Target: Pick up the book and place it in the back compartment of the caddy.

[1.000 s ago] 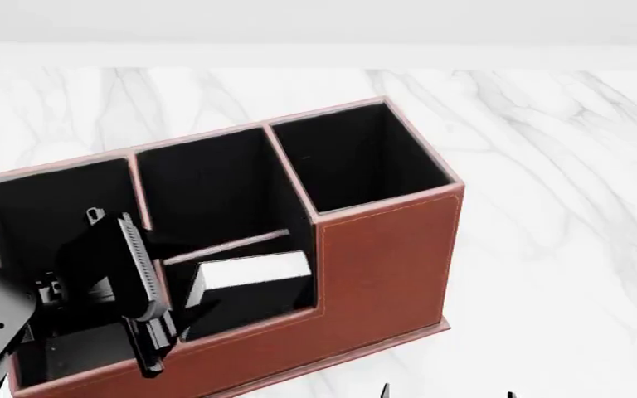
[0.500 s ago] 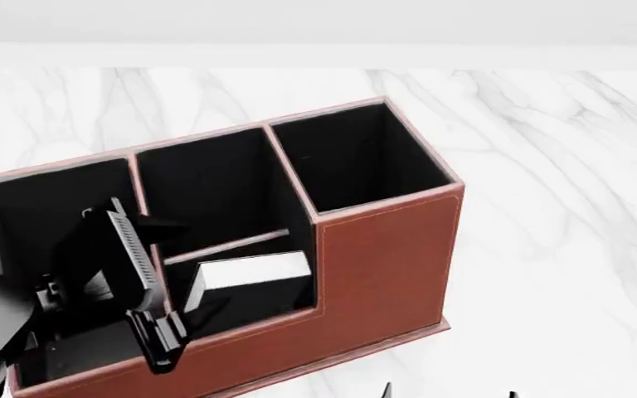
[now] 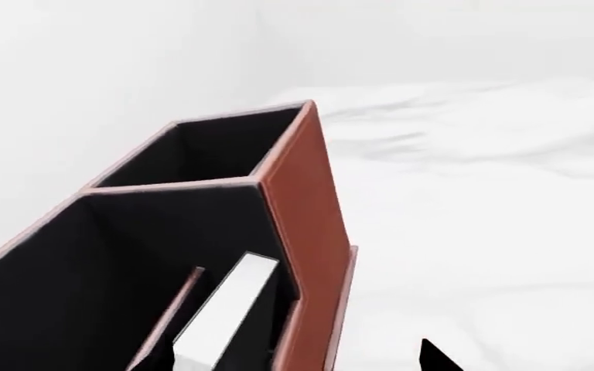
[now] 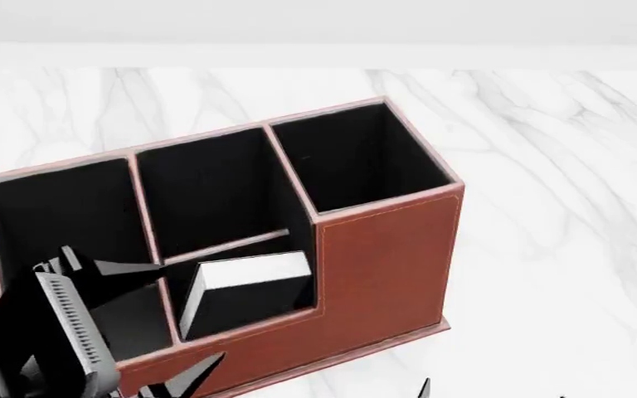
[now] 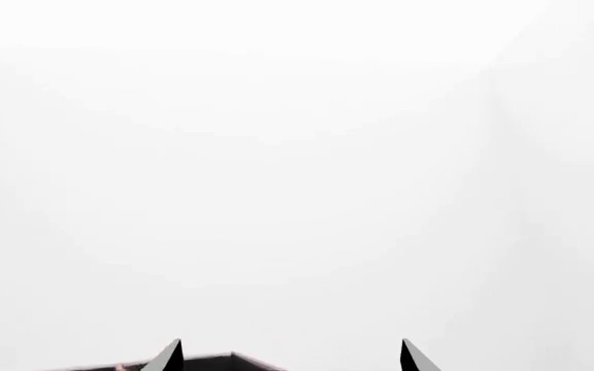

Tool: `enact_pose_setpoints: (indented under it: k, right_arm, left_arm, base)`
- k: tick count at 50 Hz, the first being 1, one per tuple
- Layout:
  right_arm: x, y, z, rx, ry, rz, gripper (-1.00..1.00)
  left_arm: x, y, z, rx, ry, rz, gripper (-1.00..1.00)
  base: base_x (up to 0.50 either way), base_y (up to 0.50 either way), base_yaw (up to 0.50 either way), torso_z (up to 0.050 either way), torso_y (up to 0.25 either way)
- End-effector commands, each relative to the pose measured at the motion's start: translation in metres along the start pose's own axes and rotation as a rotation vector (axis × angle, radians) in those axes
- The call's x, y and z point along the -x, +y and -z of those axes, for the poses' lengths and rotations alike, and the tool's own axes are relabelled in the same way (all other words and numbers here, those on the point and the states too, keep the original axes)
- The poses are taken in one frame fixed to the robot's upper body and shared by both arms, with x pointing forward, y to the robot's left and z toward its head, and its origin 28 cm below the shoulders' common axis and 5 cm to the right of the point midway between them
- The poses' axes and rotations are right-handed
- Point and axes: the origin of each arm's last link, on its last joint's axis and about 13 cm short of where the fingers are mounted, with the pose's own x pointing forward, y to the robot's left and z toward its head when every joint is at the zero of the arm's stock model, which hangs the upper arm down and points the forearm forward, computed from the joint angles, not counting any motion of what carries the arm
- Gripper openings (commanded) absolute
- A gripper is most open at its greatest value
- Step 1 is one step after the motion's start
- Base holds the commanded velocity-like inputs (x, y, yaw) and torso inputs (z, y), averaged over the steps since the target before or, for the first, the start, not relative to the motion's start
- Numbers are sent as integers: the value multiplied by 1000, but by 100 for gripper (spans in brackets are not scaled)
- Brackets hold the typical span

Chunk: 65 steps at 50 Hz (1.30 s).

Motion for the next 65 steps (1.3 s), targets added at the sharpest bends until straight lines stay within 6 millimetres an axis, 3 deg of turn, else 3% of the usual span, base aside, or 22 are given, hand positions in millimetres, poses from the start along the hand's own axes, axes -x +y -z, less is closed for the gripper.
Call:
enact_pose_setpoints:
  k: [1,10,14,22,38,51,65]
  right_arm:
    - [-2,-6,-14,61,-17,35,100]
    - [-16,-3,-26,53,-33,39,100]
    - [-31,1,-40,69,-69,28,100]
    - [-52,5,-60,80,-125,27,100]
    - [-63,6,-109,74,-277,29,100]
    - [-67,4,-136,74,-365,39,100]
    - [-65,-1,-146,57,-417,55,100]
  left_arm:
    - [29,-37,-14,-32,-10,-12,100]
    - [42,-44,-41,-114,-51,-52,100]
    - [50,-46,-62,-173,-88,-74,100]
    - [57,-41,-84,-228,-100,-118,100]
    - [70,-53,-130,-388,-170,-164,100]
    - [75,-58,-148,-450,-184,-181,100]
    - [87,-68,-156,-506,-227,-215,100]
  base:
    - [0,0,0,0,0]
    - [0,0,0,0,0]
    - [0,0,0,0,0]
    - [0,0,0,0,0]
    - [0,0,0,0,0]
    - [0,0,0,0,0]
    - [0,0,0,0,0]
